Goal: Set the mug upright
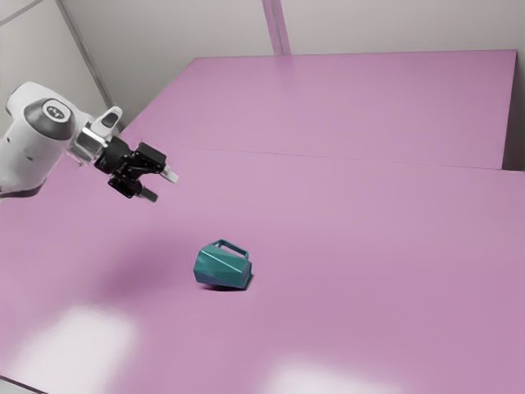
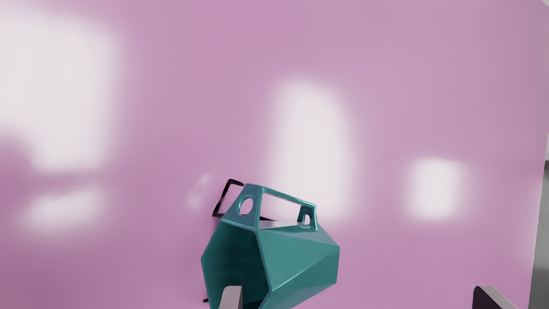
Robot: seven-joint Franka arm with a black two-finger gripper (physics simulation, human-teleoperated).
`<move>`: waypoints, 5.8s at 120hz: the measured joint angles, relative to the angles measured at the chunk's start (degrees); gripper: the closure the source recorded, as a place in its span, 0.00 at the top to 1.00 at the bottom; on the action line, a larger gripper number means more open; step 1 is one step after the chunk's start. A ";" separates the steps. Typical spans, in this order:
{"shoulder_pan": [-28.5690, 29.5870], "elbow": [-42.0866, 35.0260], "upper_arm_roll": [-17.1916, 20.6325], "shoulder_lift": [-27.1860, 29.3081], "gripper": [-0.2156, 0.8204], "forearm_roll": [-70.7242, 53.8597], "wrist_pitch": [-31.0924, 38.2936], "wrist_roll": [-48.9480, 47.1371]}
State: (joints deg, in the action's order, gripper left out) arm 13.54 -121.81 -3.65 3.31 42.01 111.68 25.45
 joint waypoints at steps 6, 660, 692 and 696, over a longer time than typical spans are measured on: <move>0.06 -1.35 -0.18 0.17 0.77 1.28 0.49 1.54; -17.56 -13.30 2.60 0.77 0.04 -42.59 23.18 -18.37; -17.64 -13.30 2.61 -0.84 0.04 -42.59 22.89 -19.96; -17.69 -13.30 2.60 -0.96 0.04 -42.59 22.89 -20.12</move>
State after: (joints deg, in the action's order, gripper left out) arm -4.15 -135.11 -1.06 2.36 -0.58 134.57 5.34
